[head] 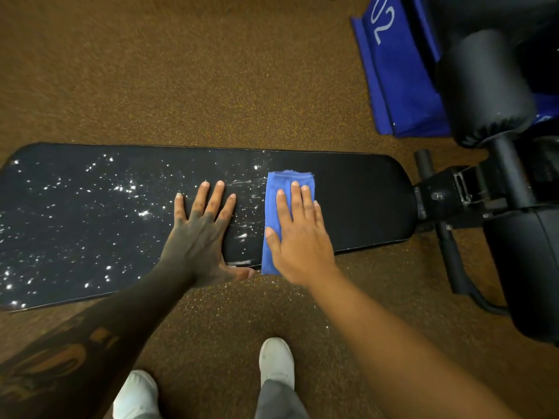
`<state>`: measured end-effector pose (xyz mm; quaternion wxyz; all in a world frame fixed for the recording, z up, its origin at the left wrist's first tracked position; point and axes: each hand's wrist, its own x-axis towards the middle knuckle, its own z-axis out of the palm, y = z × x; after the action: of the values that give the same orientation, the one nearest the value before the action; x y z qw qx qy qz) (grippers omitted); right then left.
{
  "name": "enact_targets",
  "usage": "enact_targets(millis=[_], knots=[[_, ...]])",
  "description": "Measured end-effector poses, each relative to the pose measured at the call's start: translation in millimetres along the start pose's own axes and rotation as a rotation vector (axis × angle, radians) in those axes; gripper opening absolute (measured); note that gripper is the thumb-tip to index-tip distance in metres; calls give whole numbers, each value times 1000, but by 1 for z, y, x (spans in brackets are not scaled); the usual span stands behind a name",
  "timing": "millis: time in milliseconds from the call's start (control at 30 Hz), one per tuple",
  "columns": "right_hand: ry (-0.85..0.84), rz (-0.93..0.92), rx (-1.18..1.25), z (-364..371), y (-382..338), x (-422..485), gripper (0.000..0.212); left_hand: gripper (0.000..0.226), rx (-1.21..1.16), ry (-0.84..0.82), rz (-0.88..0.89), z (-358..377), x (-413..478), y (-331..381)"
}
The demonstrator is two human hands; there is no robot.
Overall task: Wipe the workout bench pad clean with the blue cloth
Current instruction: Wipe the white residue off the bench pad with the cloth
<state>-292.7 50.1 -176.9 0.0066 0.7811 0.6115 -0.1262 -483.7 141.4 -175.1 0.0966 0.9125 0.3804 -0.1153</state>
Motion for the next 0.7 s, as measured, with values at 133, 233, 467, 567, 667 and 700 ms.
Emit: enact_targets(millis=[133,233,467,567,667,700], knots=[[-30,-60,-21,4,6,-18,72,146,8,1,5,1,0,-1],[-28,4,-1,-6,4,10,71,146,17,-4,8,1,0,-4],[-57,-62,-29,3,-4,-26,73,149,7,-21,-5,0,-3,-10],[-52,-61,-26,0,4,-9,70,149,13,-24,-8,0,-3,-9],[-33,20,9,-8,1,16,70,149,21,-24,-10,0,-3,-10],[-26,39,19,-8,-2,17,70,149,21,-29,-10,0,-3,-10]])
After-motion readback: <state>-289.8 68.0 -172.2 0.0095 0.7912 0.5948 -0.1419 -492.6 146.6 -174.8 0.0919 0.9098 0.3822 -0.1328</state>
